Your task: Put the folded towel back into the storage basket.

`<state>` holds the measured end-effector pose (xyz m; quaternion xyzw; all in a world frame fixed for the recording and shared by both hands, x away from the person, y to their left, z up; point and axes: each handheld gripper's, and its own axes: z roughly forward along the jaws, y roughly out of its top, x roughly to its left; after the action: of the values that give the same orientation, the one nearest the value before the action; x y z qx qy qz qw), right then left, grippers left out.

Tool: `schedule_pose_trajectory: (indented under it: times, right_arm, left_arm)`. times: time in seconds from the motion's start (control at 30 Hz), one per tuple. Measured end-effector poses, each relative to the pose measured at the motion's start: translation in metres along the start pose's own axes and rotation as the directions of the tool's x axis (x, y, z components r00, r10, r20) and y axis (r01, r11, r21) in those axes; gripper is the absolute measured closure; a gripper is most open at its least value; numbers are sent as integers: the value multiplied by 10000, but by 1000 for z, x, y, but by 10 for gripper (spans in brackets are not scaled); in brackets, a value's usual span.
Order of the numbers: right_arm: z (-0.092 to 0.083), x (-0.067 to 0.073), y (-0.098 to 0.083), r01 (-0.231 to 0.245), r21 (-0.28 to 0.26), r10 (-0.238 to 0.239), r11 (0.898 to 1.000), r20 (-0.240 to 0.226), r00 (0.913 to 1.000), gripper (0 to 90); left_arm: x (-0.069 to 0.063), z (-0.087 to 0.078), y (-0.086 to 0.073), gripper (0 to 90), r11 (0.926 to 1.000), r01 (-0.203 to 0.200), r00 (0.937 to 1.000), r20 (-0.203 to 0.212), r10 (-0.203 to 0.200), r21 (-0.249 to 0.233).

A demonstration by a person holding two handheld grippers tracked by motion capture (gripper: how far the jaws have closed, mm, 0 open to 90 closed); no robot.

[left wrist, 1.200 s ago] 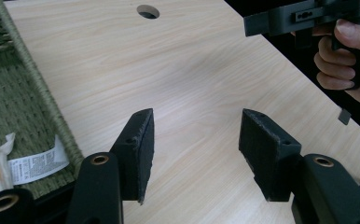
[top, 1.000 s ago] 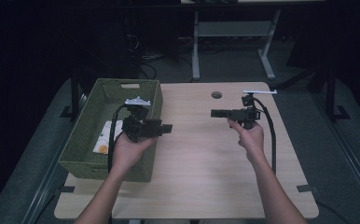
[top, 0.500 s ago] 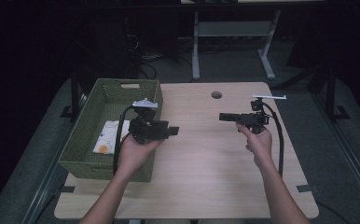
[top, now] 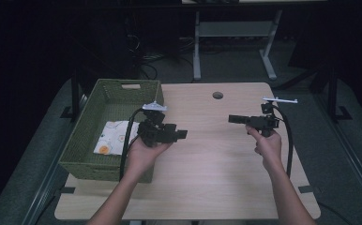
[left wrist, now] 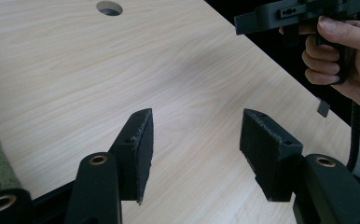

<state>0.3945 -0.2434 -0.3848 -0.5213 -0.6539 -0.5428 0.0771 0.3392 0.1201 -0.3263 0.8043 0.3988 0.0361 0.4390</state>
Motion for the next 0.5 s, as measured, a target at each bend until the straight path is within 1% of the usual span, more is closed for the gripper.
schedule_pose_trajectory:
  times: [0.5]
  right_arm:
    - [-14,-16,-11,-201,-59,202,9998,192,9996,313]
  left_arm:
    - [-10,20,-5,444,9997,-110,9997,219,105,229]
